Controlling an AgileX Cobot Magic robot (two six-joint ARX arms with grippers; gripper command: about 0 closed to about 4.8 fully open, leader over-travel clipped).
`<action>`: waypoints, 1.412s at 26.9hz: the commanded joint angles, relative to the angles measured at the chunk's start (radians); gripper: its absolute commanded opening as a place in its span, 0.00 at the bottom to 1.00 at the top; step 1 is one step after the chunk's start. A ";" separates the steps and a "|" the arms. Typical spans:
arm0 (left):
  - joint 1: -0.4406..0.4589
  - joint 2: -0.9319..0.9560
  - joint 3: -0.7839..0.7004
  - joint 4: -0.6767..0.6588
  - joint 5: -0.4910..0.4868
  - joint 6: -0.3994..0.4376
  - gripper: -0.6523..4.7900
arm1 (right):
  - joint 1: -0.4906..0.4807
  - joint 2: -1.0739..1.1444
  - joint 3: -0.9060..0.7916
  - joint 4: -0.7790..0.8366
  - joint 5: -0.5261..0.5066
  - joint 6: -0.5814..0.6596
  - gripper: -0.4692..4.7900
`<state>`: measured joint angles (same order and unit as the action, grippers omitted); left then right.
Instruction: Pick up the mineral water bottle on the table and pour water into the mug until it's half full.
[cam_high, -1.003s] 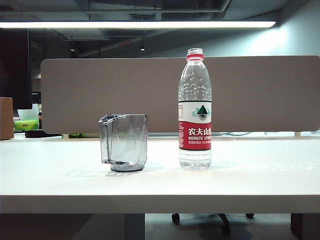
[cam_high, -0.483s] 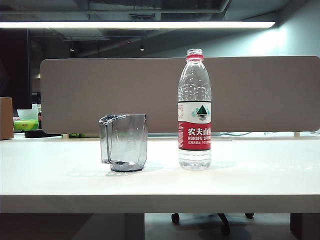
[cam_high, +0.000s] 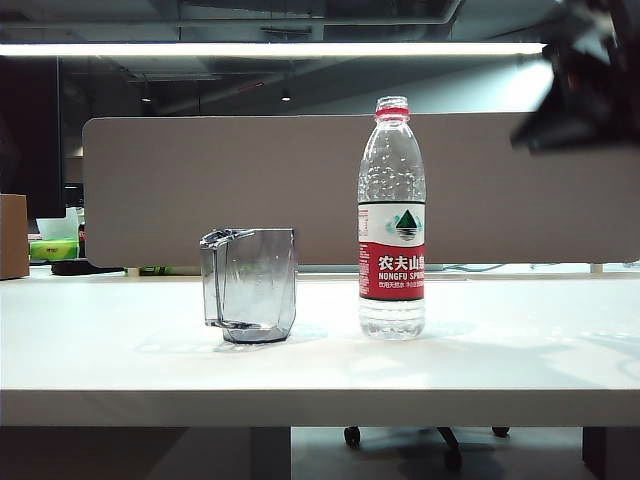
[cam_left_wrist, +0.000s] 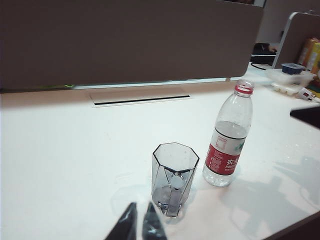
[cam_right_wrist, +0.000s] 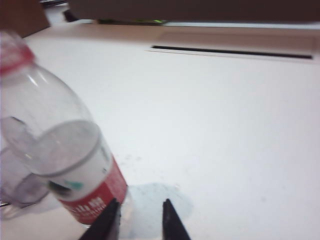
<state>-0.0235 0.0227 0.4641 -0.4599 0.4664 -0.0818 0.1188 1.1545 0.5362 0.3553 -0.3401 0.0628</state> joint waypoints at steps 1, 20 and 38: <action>-0.001 0.002 0.006 0.012 -0.048 0.003 0.16 | 0.038 -0.002 -0.159 0.269 0.093 0.109 0.33; -0.001 0.001 0.006 0.012 -0.085 0.003 0.16 | 0.181 -0.032 -0.531 0.717 0.144 -0.043 0.83; -0.001 0.001 0.006 0.012 -0.085 0.003 0.16 | 0.271 0.550 -0.216 0.933 0.220 -0.118 1.00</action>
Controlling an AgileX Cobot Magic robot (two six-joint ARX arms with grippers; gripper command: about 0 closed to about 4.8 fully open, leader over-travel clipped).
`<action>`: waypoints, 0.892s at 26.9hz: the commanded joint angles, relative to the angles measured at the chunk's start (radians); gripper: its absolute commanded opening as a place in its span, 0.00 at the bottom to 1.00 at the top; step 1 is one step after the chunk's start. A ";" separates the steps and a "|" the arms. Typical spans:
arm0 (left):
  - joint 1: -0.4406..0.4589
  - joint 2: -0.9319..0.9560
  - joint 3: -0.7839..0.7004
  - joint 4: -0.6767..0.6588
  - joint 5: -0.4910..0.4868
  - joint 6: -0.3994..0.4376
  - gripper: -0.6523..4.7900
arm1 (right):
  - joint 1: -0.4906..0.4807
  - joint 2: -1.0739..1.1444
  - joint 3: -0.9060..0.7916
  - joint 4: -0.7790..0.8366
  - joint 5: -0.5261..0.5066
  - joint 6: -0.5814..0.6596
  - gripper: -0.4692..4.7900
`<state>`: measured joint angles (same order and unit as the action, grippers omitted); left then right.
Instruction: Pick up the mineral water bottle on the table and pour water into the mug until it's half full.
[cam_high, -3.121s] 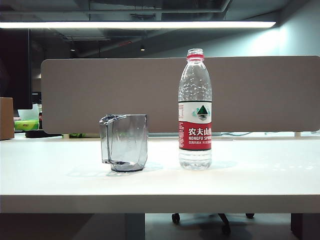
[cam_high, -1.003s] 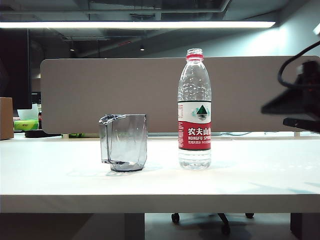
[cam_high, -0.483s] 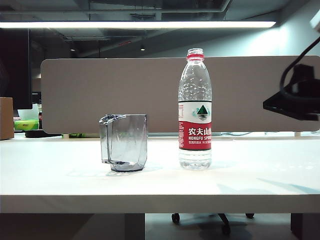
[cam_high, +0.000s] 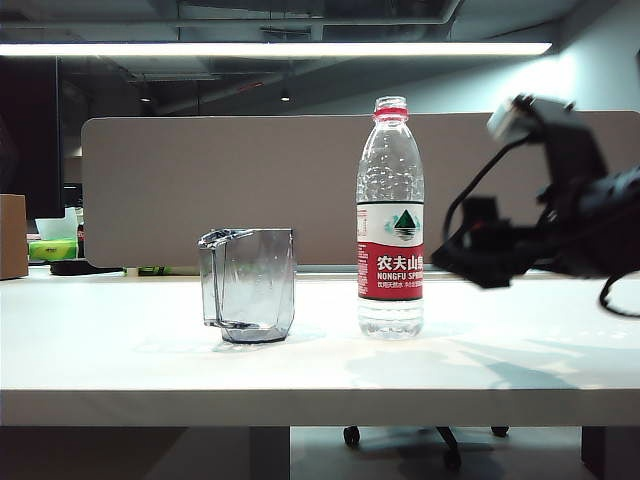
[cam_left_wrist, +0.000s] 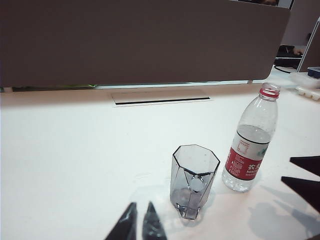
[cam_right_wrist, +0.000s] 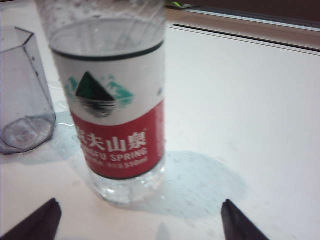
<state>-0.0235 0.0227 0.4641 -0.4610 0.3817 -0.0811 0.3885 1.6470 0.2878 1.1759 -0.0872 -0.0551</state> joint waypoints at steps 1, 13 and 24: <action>-0.001 0.001 0.006 0.013 0.000 0.002 0.16 | 0.005 0.084 0.046 0.127 -0.044 -0.001 1.00; -0.001 0.001 0.006 0.013 0.000 0.002 0.16 | 0.024 0.235 0.292 0.070 -0.099 0.026 1.00; -0.001 0.001 0.006 0.012 0.000 0.002 0.16 | 0.032 0.332 0.420 0.025 -0.098 0.081 1.00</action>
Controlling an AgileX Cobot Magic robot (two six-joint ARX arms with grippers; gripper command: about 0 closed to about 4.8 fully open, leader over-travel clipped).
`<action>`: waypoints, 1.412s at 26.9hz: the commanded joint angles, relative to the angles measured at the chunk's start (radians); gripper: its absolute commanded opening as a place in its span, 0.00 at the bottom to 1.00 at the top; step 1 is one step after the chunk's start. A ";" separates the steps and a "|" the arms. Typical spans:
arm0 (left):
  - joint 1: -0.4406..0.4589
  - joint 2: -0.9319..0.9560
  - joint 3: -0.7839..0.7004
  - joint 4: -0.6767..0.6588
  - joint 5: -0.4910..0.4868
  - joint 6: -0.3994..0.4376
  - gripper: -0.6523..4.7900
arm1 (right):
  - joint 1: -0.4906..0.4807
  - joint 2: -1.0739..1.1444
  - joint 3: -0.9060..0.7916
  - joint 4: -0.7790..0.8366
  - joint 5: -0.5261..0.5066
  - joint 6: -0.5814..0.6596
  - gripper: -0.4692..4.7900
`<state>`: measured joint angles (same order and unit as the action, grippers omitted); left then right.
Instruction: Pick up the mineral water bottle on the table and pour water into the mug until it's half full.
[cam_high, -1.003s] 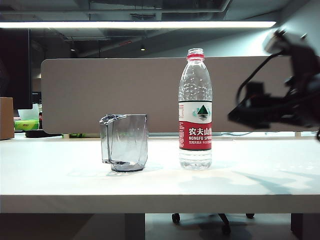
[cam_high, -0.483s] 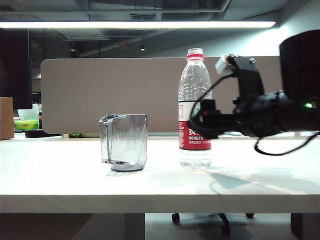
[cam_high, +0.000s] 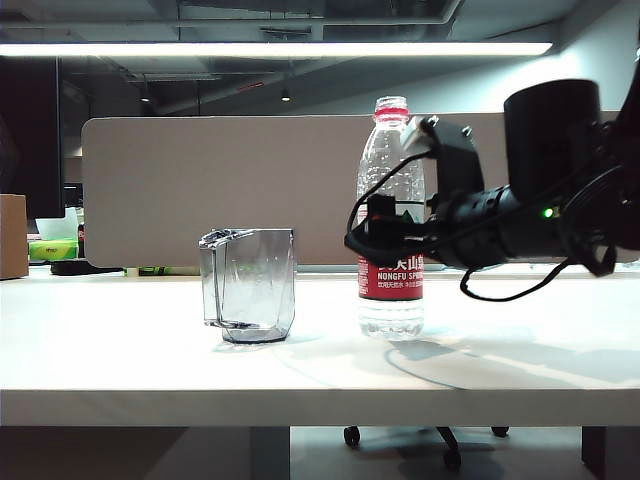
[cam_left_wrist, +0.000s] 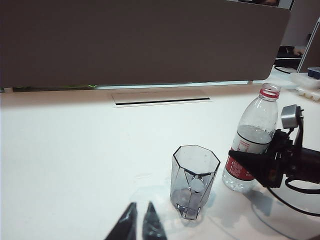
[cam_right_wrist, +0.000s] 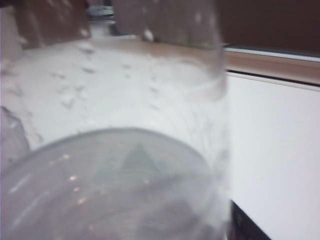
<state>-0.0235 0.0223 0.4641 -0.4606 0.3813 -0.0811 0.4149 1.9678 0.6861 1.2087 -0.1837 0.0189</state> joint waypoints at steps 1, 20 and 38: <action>-0.001 0.001 0.006 0.012 0.000 0.002 0.16 | 0.010 0.016 0.027 -0.012 -0.001 0.007 1.00; -0.001 0.001 0.006 0.012 0.000 0.002 0.16 | 0.017 -0.053 0.029 -0.217 0.010 -0.187 0.42; -0.001 0.001 0.006 0.012 0.000 0.002 0.16 | 0.036 -0.290 0.352 -1.042 0.453 -0.835 0.43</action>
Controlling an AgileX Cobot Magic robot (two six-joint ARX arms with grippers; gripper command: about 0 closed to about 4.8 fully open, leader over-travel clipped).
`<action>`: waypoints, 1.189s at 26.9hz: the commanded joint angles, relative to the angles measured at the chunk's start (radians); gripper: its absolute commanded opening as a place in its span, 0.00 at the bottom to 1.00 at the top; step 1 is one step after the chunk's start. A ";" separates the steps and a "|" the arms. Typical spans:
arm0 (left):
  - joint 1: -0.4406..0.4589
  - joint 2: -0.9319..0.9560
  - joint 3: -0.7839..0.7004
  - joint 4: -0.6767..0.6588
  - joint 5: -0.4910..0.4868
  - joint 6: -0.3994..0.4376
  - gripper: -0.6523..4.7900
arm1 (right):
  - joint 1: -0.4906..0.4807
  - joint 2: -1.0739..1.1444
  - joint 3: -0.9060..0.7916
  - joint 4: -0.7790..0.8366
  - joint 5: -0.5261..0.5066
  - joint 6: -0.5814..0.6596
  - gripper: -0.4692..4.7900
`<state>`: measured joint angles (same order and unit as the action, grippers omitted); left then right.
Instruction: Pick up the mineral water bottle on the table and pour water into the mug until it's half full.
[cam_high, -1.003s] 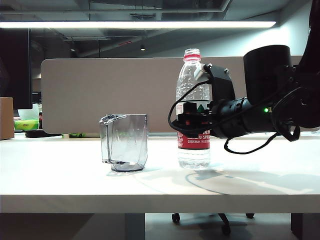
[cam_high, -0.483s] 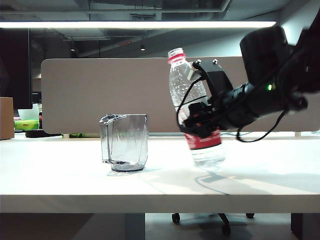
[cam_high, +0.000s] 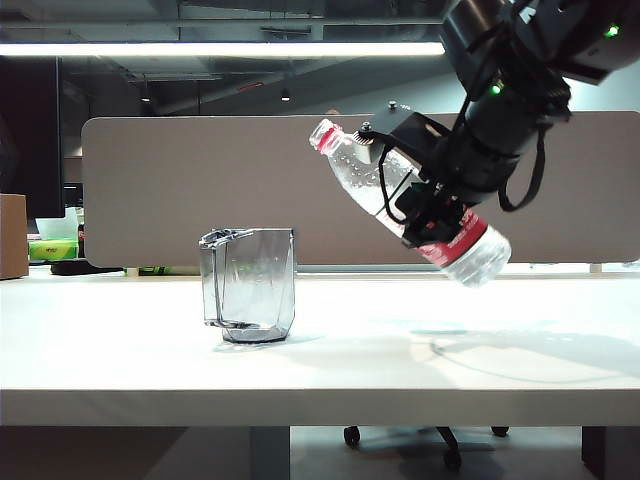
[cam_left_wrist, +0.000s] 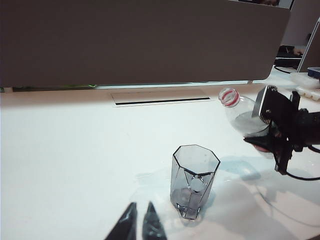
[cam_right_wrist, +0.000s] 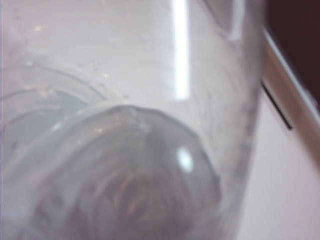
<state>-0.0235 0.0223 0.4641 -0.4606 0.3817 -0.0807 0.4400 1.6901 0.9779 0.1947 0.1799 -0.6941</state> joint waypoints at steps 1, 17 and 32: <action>-0.001 0.001 0.006 0.012 0.000 0.002 0.16 | 0.012 -0.012 0.070 -0.045 0.100 -0.152 0.43; -0.001 0.001 0.006 0.011 0.000 0.002 0.16 | 0.124 -0.010 0.119 -0.107 0.330 -0.419 0.43; -0.001 0.001 0.006 0.011 0.000 0.002 0.16 | 0.143 -0.010 0.119 -0.108 0.457 -0.612 0.43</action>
<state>-0.0235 0.0223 0.4641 -0.4606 0.3817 -0.0811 0.5735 1.6890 1.0882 0.0429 0.6224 -1.2884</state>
